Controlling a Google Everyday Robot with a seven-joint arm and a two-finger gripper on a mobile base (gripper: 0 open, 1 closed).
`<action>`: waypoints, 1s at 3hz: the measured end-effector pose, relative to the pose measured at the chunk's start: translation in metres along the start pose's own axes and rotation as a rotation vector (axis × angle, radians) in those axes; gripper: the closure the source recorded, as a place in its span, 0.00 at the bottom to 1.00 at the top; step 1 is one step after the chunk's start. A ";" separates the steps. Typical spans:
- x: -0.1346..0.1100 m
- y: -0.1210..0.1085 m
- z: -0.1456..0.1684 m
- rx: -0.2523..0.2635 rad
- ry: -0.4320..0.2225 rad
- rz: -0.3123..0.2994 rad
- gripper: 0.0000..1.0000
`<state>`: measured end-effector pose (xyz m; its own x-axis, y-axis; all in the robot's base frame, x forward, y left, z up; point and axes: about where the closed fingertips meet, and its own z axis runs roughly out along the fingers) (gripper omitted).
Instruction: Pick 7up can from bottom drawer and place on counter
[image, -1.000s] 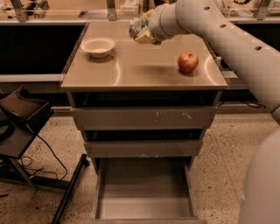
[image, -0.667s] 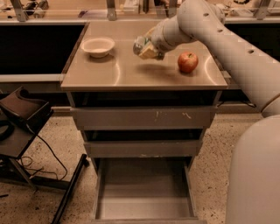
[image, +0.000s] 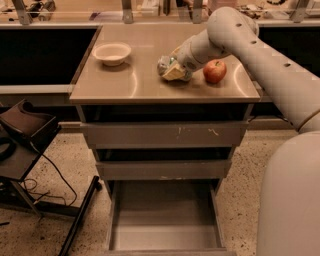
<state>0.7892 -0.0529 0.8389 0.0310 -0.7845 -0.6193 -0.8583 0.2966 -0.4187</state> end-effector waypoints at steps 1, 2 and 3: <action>0.000 0.000 0.000 0.000 0.000 0.000 0.58; 0.000 0.000 0.000 0.000 0.000 0.000 0.34; 0.000 0.000 0.000 0.000 0.000 0.000 0.11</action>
Offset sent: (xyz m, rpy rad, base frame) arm 0.0000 0.0000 0.0000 0.0000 0.0000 0.0000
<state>0.7892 -0.0529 0.8388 0.0310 -0.7845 -0.6193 -0.8584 0.2965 -0.4185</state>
